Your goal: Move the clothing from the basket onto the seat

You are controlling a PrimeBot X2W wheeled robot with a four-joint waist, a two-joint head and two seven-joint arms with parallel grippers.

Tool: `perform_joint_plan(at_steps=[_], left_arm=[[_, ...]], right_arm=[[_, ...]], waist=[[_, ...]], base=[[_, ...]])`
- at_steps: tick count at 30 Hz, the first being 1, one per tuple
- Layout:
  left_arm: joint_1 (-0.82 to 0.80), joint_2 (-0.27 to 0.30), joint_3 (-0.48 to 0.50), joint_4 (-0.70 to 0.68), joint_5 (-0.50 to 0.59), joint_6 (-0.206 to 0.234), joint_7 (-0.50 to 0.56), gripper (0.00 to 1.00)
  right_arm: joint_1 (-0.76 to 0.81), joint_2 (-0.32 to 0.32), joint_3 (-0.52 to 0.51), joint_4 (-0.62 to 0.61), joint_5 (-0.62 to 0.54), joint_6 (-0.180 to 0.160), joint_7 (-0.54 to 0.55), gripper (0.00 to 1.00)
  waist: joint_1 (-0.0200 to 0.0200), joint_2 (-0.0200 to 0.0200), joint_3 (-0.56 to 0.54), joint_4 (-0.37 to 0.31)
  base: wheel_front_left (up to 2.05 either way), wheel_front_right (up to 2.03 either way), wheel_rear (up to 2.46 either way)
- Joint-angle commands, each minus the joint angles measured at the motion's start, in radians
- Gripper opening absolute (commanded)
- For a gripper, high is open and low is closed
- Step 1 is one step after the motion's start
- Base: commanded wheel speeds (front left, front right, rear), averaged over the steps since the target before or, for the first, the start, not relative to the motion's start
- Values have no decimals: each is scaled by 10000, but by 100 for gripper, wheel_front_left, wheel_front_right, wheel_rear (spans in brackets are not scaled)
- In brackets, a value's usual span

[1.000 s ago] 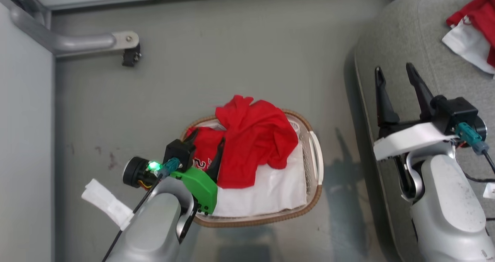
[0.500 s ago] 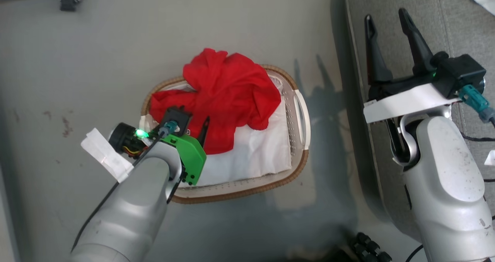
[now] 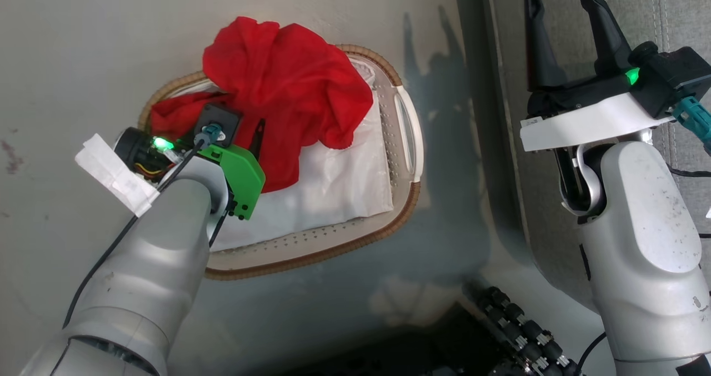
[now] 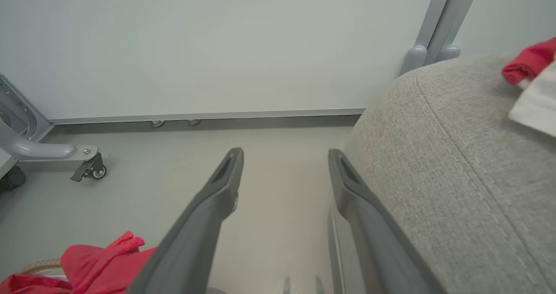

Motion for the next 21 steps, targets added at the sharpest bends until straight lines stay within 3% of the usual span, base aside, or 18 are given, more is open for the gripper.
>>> perform_joint_plan(at_steps=[1, 12, 13, 14, 15, 16, 21], left_arm=[[-240, 131, -18, 64, 71, 85, -46, 100], [-624, 90, -169, 302, -6, 344, 213, 99], [-648, 87, -183, 314, -24, 342, 252, 70], [-662, 84, -197, 320, -42, 333, 287, 47], [-662, 77, -214, 330, -65, 309, 313, 16], [-663, 74, -231, 335, -66, 293, 340, 0], [-585, 32, -312, 361, -107, 230, 286, 0]], right_arm=[[-121, -21, 22, -62, 91, -14, -45, 100], [-67, -23, 154, -28, 354, -14, -45, 100], [-64, -23, 169, -29, 373, -14, -45, 100], [-62, -23, 178, -28, 388, -14, -45, 100], [-59, -25, 182, -26, 410, -14, -45, 100], [-58, -25, 181, -23, 425, -14, -45, 100], [-13, -25, 92, 7, 378, -14, -45, 100]], waist=[[-2, -1, 308, -284], [-2, -1, 479, -506], [-2, -1, 494, -531], [-2, -1, 503, -549], [-2, -1, 513, -566], [-2, -1, 520, -575], [-2, -1, 501, -547]], base=[[0, 0, 0], [0, 0, 0], [0, 0, 0], [0, 0, 0], [0, 0, 0], [0, 0, 0], [0, 0, 0]])
